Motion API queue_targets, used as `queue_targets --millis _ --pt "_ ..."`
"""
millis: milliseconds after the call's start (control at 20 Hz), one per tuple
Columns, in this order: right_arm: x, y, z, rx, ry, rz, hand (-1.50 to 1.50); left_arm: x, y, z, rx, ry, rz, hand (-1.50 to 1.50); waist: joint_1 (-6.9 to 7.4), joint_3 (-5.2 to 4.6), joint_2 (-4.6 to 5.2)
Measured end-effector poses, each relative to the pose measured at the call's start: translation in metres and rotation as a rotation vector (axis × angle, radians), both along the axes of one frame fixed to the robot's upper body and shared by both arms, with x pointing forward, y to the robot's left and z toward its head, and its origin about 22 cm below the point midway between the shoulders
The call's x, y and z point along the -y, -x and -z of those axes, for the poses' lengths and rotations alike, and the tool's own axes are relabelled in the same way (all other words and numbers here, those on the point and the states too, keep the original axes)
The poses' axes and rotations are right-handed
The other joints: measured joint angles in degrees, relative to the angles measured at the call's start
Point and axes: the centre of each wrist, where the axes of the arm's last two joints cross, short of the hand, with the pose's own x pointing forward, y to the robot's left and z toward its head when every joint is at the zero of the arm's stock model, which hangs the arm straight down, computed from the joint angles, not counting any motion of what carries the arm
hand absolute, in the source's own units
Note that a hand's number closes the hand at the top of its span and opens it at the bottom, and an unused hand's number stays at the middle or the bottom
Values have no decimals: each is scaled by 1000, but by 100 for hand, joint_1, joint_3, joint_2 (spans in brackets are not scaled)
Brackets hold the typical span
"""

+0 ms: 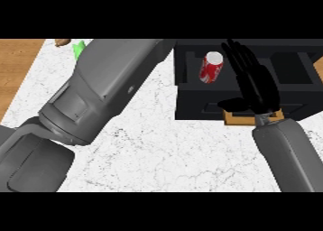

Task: Pick up the can, place it into the drawer and close the drawer

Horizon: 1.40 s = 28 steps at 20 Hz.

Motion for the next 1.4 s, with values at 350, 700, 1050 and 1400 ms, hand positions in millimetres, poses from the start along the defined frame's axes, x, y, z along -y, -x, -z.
queue_targets --millis 350,700,1050,1400 --pt "-5 -42 21 36 44 74 -150 -18 -4 -2 -9 -4 -17 -150 157 -1 -34" --pt "-17 -72 22 126 63 151 -150 -46 -10 -1 -14 -7 -25 -150 270 -2 -24" --pt "-22 -96 7 174 81 185 -150 -71 -11 3 -18 -17 -28 -150 378 -2 -6" --pt "-22 -110 -6 164 102 197 -150 -89 -7 4 -20 -14 -12 -150 514 13 32"
